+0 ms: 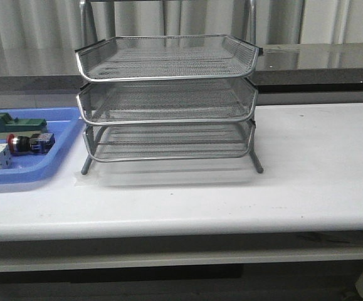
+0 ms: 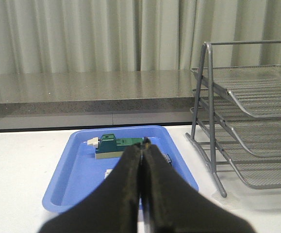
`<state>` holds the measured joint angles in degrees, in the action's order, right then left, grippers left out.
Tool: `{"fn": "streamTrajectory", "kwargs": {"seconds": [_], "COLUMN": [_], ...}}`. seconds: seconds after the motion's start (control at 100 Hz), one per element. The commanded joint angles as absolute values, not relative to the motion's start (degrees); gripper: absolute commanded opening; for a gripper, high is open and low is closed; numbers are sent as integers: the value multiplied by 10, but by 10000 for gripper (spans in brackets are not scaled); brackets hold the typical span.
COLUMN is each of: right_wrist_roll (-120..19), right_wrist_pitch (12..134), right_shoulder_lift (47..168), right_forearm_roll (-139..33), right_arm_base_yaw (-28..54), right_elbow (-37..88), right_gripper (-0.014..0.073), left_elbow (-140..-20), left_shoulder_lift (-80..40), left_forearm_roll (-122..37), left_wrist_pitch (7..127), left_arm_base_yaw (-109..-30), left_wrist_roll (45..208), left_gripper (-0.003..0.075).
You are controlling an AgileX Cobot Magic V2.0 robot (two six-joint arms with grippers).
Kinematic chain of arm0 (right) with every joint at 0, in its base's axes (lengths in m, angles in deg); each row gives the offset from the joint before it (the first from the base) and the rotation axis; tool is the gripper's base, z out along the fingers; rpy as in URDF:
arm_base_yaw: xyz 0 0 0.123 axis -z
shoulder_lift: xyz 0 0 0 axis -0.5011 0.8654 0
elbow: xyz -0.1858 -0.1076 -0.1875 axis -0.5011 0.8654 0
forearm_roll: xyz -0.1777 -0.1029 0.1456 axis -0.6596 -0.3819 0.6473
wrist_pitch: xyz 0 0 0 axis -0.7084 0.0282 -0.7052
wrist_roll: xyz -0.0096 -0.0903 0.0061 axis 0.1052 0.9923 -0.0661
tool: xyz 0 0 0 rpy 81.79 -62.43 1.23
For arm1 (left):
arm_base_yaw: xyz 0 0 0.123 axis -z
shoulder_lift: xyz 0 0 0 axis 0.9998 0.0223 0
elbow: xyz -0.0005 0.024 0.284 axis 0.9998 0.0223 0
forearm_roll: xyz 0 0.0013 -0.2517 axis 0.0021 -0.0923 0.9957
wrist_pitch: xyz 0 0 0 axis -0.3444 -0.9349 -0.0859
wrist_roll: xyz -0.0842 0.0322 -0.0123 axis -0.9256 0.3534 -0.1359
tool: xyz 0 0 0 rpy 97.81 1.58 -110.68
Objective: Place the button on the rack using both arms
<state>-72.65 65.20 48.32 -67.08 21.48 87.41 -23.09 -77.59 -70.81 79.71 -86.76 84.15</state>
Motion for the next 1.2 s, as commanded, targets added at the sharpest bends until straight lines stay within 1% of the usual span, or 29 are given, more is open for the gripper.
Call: {"fn": "streamTrajectory", "kwargs": {"seconds": [0.0,0.65,0.94,1.05,1.19], "right_wrist_roll": [-723,-723,-723,-723,-723], "right_wrist_pitch": [606,606,487,508,588], "right_shoulder_lift": [472,472,472,475,503], "right_forearm_roll": [-677,-677,-677,-672,-666], "right_arm_base_yaw": [217,217,217,217,217], "right_elbow": [863,863,857,828,765], "right_gripper": [-57,-57,-57,-57,-57], "left_elbow": [-199,-199,-199,-199,-199], "left_shoulder_lift": [-794,-794,-794,-794,-794], "left_forearm_roll": [-709,-709,-709,-709,-709], "left_wrist_pitch": [844,844,844,844,844], "left_arm_base_yaw": [-869,-869,-869,-869,-869], "left_wrist_roll": [836,836,836,836,836], "left_gripper": [-21,-21,-21,-21,-21]}}
